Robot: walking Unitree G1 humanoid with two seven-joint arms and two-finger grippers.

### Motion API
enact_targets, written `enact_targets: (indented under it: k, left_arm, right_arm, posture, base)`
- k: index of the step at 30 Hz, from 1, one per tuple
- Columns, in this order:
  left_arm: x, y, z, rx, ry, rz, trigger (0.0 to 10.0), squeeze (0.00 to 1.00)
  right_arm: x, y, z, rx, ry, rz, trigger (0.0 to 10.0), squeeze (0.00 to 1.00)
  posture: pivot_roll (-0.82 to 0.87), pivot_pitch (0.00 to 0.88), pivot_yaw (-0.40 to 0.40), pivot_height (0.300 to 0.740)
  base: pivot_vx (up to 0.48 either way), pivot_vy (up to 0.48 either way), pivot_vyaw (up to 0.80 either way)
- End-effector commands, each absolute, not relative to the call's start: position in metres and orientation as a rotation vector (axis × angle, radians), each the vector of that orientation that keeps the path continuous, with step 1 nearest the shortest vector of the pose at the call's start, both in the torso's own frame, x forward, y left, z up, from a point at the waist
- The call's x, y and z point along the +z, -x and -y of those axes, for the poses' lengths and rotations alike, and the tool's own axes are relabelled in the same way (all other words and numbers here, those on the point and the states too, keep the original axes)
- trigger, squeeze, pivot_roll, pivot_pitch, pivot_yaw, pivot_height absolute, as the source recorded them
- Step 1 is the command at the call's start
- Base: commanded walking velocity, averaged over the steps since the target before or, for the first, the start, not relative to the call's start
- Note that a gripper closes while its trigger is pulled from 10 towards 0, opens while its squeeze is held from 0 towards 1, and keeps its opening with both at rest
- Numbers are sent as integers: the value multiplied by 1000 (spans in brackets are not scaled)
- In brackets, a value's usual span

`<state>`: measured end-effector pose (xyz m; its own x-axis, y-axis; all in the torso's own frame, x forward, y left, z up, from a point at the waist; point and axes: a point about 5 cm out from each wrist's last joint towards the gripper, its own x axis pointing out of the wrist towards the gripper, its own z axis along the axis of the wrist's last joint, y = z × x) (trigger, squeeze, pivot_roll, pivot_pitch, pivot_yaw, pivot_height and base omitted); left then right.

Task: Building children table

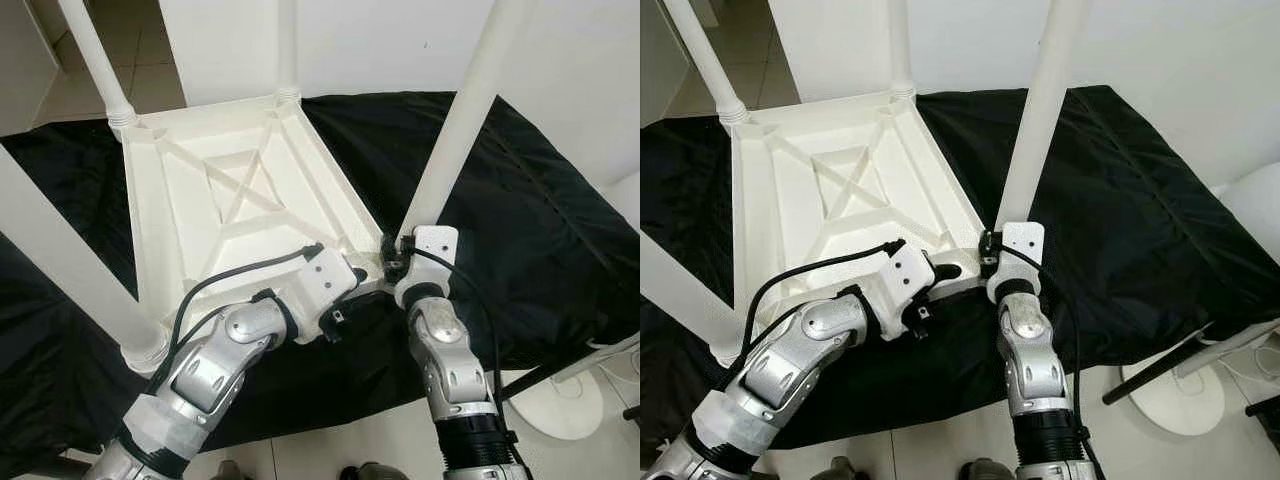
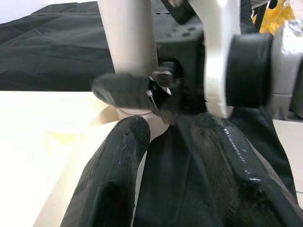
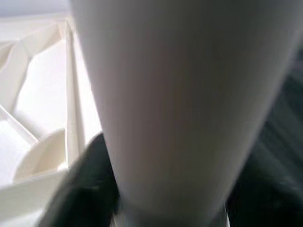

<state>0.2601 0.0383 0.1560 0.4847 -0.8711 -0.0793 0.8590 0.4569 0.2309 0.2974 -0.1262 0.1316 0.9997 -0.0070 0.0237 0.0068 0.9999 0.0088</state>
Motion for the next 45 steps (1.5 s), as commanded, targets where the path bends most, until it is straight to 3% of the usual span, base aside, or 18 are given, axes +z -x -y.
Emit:
enact_targets:
  k: [1,10,11,18,21,26,29,30,31,32,44,45]
  left_arm:
    - [152,-256,-35,-1162,-263,29,10000,0]
    - [150,-253,-35,-1163,-260,25,10000,0]
    - [150,-253,-35,-1162,-260,25,10000,0]
    - [152,-255,-35,-1159,-263,31,10000,0]
    - [157,-260,-41,-1127,-269,52,10000,0]
    - [166,-267,-47,-1085,-254,84,10000,0]
    - [182,-284,-60,-971,-202,140,10000,0]
    - [186,-290,-65,-923,-197,158,10000,0]
    - [189,-294,-67,-893,-195,167,10000,0]
    - [190,-296,-69,-875,-194,173,10000,0]
    - [193,-299,-78,-833,-205,186,10000,0]
    - [191,-297,-78,-845,-208,178,10000,0]
  right_arm:
    - [131,-295,130,-2,-18,22,10000,1000]
    - [133,-294,148,65,2,40,10000,1000]
    - [132,-294,153,99,8,35,10000,0]
    - [137,-289,168,165,29,87,10000,0]
    - [142,-260,161,152,-33,179,10000,0]
    - [143,-246,155,158,-69,201,10000,0]
    - [139,-233,147,202,-85,191,10000,0]
    - [137,-231,145,219,-82,180,5176,0]
    - [135,-230,145,225,-76,176,4118,0]
    - [134,-229,144,242,-78,172,0,0]
    - [128,-236,134,337,-78,137,0,0]
    - [128,-238,132,349,-70,131,3725,0]
  posture:
    - [-96,37,17,740]
    - [-95,36,11,740]
    - [-96,36,12,740]
    - [-93,30,6,740]
    - [-80,42,-6,740]
    - [-81,50,-4,740]
    - [-90,60,7,740]
    - [-92,62,10,740]
    - [-92,62,10,740]
    - [-92,62,10,740]
    - [-87,75,16,740]
    - [-86,75,16,740]
  base:
    - [0,0,0]
    - [0,0,0]
    - [0,0,0]
    - [0,0,0]
    - [0,0,0]
    - [0,0,0]
    - [0,0,0]
    - [0,0,0]
    - [0,0,0]
    - [0,0,0]
    - [0,0,0]
    - [0,0,0]
